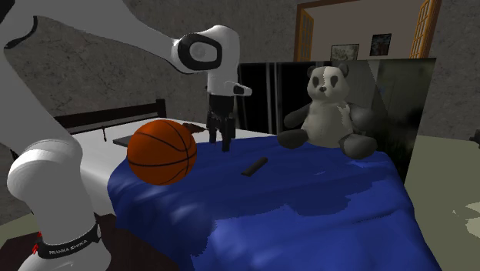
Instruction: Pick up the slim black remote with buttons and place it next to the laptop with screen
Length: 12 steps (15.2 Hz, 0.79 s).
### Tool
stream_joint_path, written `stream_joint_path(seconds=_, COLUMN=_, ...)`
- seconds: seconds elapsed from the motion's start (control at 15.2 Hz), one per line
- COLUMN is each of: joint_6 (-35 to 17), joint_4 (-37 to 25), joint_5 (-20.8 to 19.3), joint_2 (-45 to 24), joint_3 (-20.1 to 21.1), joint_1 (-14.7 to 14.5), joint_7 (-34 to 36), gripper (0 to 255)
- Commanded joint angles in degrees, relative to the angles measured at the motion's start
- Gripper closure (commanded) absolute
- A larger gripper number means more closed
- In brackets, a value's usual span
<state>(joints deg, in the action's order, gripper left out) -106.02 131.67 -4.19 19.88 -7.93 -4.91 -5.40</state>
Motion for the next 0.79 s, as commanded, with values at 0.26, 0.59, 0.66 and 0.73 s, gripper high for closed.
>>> stream_joint_path(seconds=0.26, joint_6=-7.5, joint_4=-5.7, joint_5=3.1, joint_2=-12.0, joint_3=-0.5, joint_1=-2.3, joint_7=-6.7, gripper=0)
stream_joint_path(seconds=0.59, joint_6=-11.4, joint_4=-12.3, joint_5=6.2, joint_2=-21.8, joint_3=0.3, joint_1=-3.7, joint_7=-12.2, gripper=0)
stream_joint_path(seconds=0.66, joint_6=-12.0, joint_4=-13.8, joint_5=6.8, joint_2=-23.8, joint_3=0.5, joint_1=-3.9, joint_7=-13.2, gripper=0)
stream_joint_path(seconds=0.73, joint_6=-12.6, joint_4=-15.3, joint_5=7.4, joint_2=-25.7, joint_3=0.8, joint_1=-4.1, joint_7=-14.3, gripper=0)
